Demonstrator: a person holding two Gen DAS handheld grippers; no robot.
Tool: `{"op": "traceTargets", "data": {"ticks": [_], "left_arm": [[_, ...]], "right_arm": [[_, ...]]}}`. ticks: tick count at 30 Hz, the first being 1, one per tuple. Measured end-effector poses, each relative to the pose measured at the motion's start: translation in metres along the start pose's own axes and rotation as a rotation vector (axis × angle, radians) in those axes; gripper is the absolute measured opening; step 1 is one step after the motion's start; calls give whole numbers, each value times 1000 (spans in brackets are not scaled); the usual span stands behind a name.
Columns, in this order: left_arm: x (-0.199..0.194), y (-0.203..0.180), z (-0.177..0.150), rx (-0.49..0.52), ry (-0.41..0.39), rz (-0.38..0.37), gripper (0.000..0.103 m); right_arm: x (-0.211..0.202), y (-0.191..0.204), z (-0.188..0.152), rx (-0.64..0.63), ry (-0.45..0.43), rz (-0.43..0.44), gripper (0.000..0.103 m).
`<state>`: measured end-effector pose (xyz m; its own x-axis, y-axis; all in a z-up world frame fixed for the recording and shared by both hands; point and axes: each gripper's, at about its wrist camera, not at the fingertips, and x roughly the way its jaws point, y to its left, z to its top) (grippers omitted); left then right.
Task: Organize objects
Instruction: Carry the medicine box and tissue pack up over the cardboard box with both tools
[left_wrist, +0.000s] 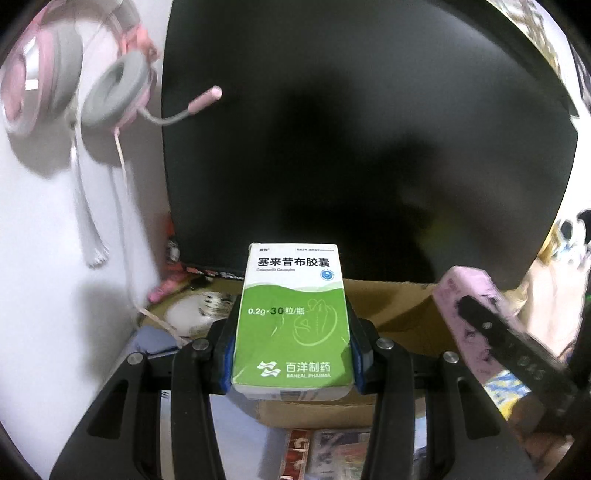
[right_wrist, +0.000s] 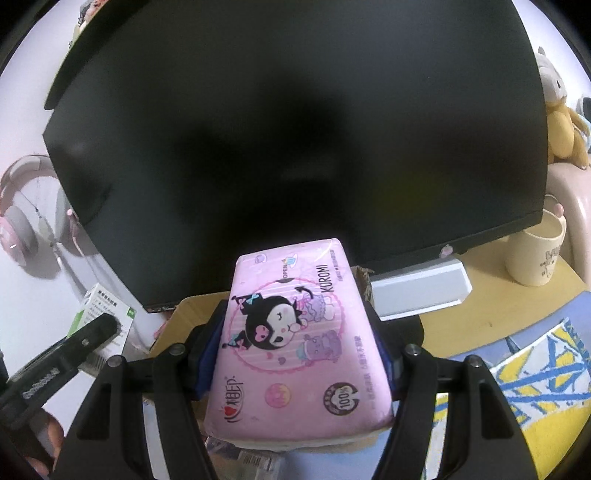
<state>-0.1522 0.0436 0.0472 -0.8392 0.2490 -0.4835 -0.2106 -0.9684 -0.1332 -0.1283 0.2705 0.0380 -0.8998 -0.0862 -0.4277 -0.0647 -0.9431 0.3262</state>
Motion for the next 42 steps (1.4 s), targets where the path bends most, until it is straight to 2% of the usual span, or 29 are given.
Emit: {"op": "traceTargets", "data": {"ticks": [2, 5, 9, 14, 17, 22, 26, 35, 42], "left_arm": [[3, 0, -2, -5, -8, -28, 44], [10, -3, -7, 6, -24, -18, 44], [16, -6, -13, 13, -38, -61, 44], [23, -2, -12, -13, -72, -66, 44], [29, 1, -15, -22, -73, -81, 44], [35, -6, -25, 44, -86, -23, 44], [42, -8, -18, 57, -62, -30, 44], [52, -19, -22, 91, 3, 10, 44], [57, -22, -28, 127, 28, 38, 45]], "right_arm": [[4, 1, 1, 9, 3, 0, 72], [9, 0, 1, 34, 1, 13, 72], [16, 2, 0, 16, -4, 5, 72], [33, 0, -6, 40, 18, 16, 72], [37, 7, -8, 2, 11, 0, 72], [41, 14, -11, -18, 21, -6, 72], [43, 23, -11, -48, 31, -24, 72], [43, 32, -11, -103, 34, -50, 72], [42, 17, -15, -140, 44, -39, 72]]}}
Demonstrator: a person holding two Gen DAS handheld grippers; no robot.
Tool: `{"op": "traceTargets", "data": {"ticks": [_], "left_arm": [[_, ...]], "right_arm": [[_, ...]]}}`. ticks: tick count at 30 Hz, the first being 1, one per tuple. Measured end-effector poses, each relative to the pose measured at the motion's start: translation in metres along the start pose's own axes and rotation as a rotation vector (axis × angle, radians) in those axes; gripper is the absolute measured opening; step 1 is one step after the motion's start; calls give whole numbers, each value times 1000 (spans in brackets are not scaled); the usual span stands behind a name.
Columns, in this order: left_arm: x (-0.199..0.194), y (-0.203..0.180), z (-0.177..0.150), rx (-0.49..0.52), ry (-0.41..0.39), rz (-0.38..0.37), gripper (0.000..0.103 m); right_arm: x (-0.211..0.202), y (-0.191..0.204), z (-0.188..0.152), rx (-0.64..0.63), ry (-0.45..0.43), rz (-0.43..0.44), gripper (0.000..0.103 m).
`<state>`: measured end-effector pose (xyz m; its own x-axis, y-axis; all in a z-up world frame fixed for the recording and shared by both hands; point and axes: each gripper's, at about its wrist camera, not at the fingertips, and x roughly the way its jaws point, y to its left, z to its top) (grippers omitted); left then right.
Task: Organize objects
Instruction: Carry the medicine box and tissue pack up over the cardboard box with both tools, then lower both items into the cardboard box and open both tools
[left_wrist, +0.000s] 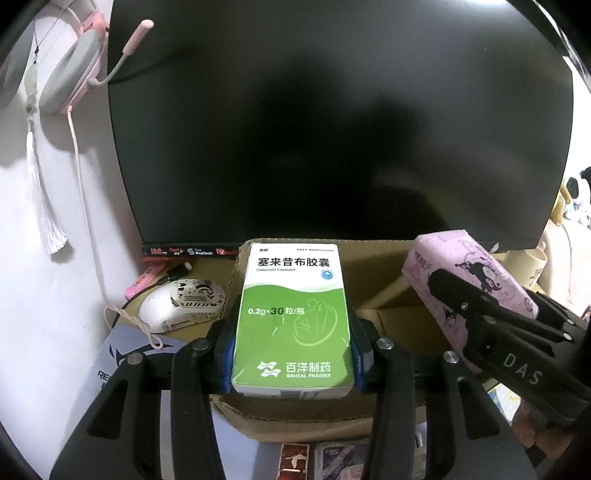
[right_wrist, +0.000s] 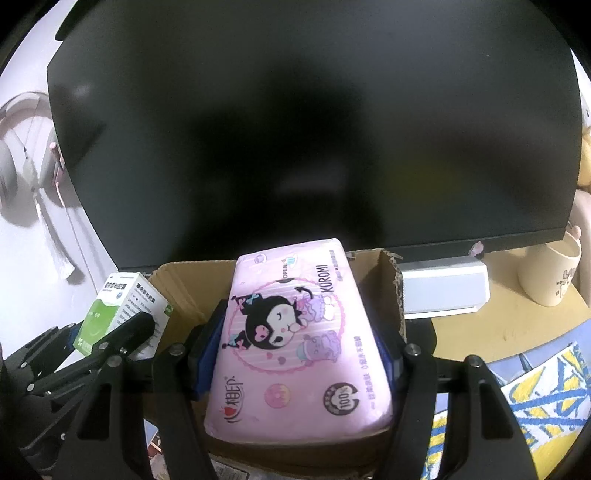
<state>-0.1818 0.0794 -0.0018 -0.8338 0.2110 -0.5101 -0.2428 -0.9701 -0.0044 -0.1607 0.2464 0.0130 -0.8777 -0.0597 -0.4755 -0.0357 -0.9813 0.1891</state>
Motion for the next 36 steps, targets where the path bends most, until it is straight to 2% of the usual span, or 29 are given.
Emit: {"op": "traceTargets", "data": {"ticks": [4, 9, 17, 25, 27, 29, 31, 34, 36], "left_arm": [[4, -1, -2, 11, 14, 53, 45], [8, 1, -2, 0, 38, 46, 45], [10, 0, -5, 15, 52, 56, 45], [13, 3, -9, 38, 72, 46, 47], [13, 5, -9, 34, 74, 44, 49], [11, 8, -9, 32, 66, 53, 57], [7, 9, -8, 31, 60, 35, 60], [1, 9, -6, 42, 42, 49, 61], [-5, 8, -4, 53, 34, 57, 67]], "right_arm": [[-1, -2, 0, 0, 3, 6, 72], [-2, -1, -2, -14, 5, 0, 72], [-2, 8, -6, -113, 11, -68, 72], [-3, 9, -7, -118, 13, -72, 73], [-4, 9, -7, -115, 12, -63, 73], [-6, 8, -6, -98, 13, -45, 73], [-7, 5, -6, -81, 12, -34, 79], [-11, 1, -5, -57, -4, -35, 90], [-14, -1, -5, -39, -10, -23, 92]]}}
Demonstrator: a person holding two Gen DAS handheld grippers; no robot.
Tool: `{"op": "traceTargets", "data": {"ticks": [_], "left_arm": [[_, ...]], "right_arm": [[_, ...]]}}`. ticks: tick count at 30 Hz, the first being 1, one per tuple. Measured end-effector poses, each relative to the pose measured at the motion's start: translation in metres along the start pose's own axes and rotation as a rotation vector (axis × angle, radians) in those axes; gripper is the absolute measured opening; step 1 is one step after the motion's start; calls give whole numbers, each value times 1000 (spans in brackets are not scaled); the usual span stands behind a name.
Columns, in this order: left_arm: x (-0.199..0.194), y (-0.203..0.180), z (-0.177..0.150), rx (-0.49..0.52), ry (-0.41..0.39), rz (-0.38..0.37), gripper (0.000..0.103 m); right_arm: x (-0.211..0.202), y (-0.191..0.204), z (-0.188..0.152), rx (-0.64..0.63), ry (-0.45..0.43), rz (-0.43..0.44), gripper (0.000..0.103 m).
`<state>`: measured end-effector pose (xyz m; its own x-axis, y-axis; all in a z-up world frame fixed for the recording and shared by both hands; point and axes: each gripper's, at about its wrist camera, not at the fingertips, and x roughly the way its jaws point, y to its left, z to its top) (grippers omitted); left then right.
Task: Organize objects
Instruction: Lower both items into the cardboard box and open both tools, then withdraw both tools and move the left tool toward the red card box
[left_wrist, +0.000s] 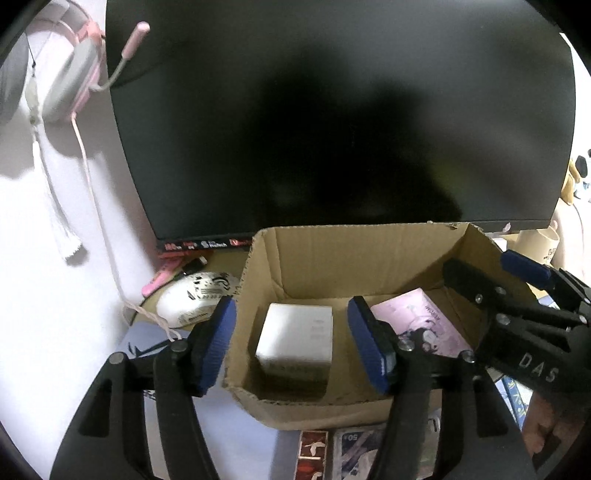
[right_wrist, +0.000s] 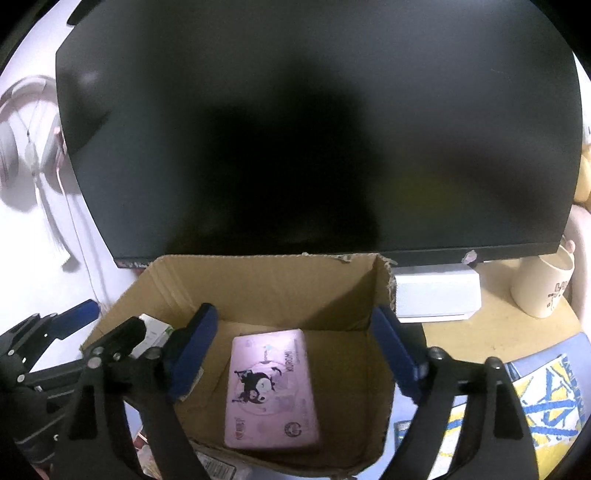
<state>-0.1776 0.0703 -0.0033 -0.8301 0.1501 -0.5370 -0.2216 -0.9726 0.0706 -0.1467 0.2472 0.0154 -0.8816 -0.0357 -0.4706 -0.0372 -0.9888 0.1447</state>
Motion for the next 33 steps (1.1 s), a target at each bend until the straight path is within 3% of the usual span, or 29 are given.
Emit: {"op": "traceTargets", "data": {"ticks": [2, 7, 10, 15, 21, 25, 29, 33], "left_arm": [[-7, -1, 1, 10, -17, 9, 87], [-24, 0, 5, 21, -49, 49, 102], [-32, 5, 9, -8, -33, 53, 103], [-52, 18, 13, -46, -72, 63, 103], [-70, 19, 14, -9, -103, 116, 103], [-87, 16, 13, 3, -130, 89, 103], [-104, 7, 9, 28, -169, 113, 103], [-109, 5, 4, 29, -147, 98, 103]], "right_arm": [[-3, -5, 3, 26, -1, 20, 93], [-5, -13, 6, 89, -3, 84, 103], [-10, -13, 8, 98, -21, 79, 103], [-22, -7, 14, 66, -38, 76, 103], [-32, -7, 19, 93, -44, 75, 103], [-42, -7, 21, 105, -39, 76, 103], [-55, -6, 24, 113, -52, 71, 103], [-67, -1, 23, 96, -41, 72, 103]]}}
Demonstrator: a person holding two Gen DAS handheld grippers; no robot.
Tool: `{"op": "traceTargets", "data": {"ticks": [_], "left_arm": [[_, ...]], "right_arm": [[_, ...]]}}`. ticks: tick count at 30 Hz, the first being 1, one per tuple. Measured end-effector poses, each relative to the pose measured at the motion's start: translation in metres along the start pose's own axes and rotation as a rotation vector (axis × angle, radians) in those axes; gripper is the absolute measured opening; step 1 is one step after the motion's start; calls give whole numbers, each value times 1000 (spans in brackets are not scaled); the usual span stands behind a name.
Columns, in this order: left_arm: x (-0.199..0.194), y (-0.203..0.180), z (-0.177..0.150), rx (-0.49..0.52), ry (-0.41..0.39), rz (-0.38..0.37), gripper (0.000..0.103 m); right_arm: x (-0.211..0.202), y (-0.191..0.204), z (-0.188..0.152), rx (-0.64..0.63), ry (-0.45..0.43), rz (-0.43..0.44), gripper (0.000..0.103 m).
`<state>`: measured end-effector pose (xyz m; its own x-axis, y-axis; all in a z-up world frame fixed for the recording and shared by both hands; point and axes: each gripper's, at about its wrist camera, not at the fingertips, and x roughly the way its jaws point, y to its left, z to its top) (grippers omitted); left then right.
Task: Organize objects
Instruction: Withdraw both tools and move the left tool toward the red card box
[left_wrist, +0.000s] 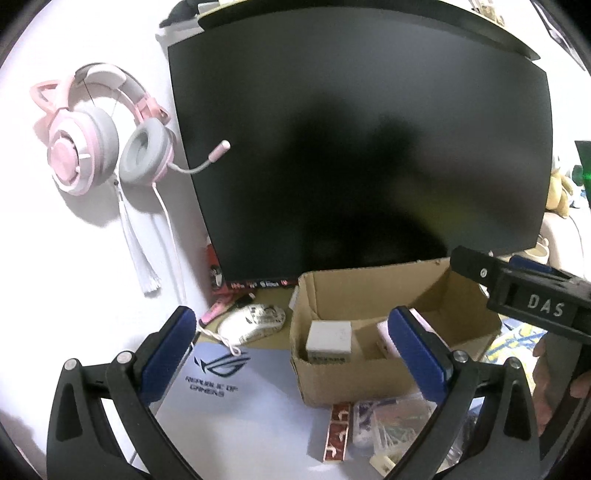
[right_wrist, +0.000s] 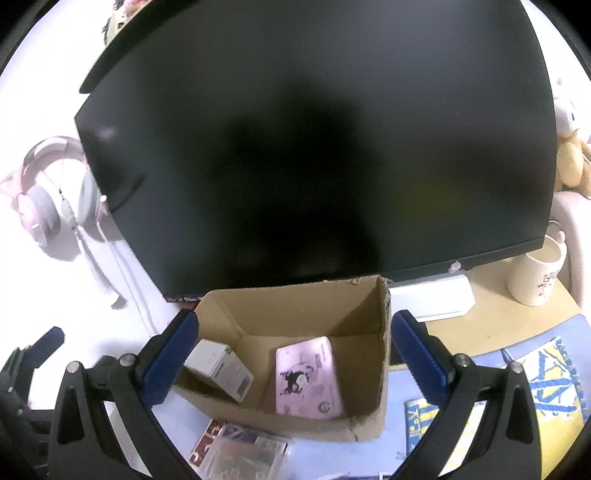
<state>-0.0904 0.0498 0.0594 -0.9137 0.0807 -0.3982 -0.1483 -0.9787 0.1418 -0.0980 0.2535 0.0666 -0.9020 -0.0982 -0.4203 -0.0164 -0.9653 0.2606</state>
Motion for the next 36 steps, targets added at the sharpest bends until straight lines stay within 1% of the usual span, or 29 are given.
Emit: {"op": "traceTargets", "data": {"ticks": [5, 10, 14, 17, 20, 22, 24, 26, 31, 34, 36], "left_arm": [[-3, 3, -6, -13, 30, -1, 103], [-9, 17, -18, -72, 51, -8, 103], [-13, 27, -29, -74, 62, 34, 103], [-16, 33, -33, -68, 54, 68, 103], [-16, 43, -38, -94, 54, 89, 103], [-15, 50, -40, -124, 63, 79, 103], [-15, 53, -42, -134, 64, 63, 103], [-16, 56, -44, -138, 59, 52, 103], [-14, 61, -51, -144, 59, 35, 103], [-8, 60, -53, -141, 67, 36, 103], [-5, 58, -55, -129, 75, 43, 103]], "right_arm": [[-18, 12, -9, -44, 7, 5, 103], [-30, 23, -17, -74, 30, 23, 103], [-38, 31, -24, -124, 23, 25, 103], [-38, 30, -28, -121, 21, 11, 103], [-36, 26, -38, -103, 30, -9, 103], [-32, 23, -44, -89, 54, -15, 103], [-27, 22, -50, -75, 77, -24, 103], [-24, 23, -56, -68, 83, -35, 103], [-17, 35, -71, -135, 124, -65, 103], [-18, 41, -73, -151, 124, -53, 103], [-18, 43, -76, -137, 130, -37, 103]]}}
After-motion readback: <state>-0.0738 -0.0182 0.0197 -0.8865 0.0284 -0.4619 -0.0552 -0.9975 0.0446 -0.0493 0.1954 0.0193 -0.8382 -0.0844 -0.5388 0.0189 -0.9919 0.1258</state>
